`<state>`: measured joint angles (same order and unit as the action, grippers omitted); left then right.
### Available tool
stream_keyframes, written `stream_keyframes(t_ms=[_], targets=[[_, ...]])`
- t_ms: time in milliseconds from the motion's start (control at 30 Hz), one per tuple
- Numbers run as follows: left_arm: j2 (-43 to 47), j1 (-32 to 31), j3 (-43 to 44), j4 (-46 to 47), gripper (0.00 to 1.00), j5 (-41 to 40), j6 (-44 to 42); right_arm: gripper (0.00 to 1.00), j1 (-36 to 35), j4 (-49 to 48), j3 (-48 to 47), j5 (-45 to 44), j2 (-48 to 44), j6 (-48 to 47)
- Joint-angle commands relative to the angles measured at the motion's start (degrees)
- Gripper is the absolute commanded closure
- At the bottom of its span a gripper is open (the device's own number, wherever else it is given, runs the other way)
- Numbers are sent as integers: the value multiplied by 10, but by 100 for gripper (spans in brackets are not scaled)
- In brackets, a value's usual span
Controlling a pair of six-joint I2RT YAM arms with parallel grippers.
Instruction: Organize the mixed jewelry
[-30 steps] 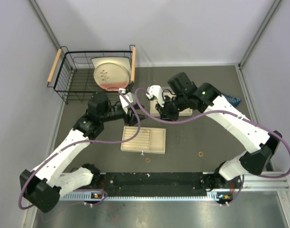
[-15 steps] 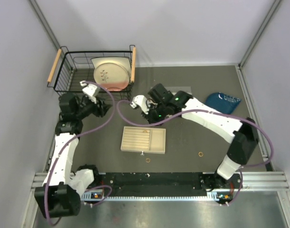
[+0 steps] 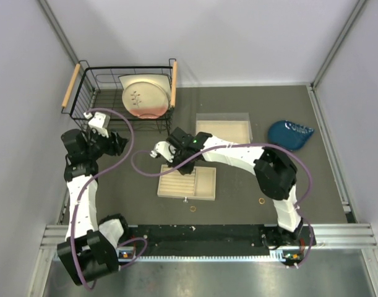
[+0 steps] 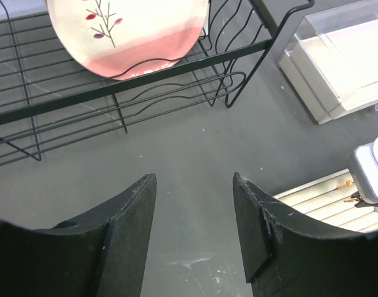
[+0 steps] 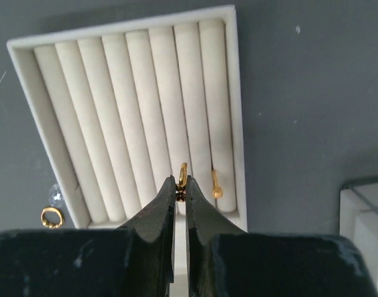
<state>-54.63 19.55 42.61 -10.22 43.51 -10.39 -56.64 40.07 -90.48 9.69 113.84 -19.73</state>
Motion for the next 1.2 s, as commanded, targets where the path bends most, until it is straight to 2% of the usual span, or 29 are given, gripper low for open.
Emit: stream_keyframes(t_ms=[0,1167], targets=[[2,16,-8,23,42,-3,5,100,-14,-32,-54,-13,23,-3],[-24,41,-7,49,42,11,17,100,-20,-60,-66,-37,75,-42]])
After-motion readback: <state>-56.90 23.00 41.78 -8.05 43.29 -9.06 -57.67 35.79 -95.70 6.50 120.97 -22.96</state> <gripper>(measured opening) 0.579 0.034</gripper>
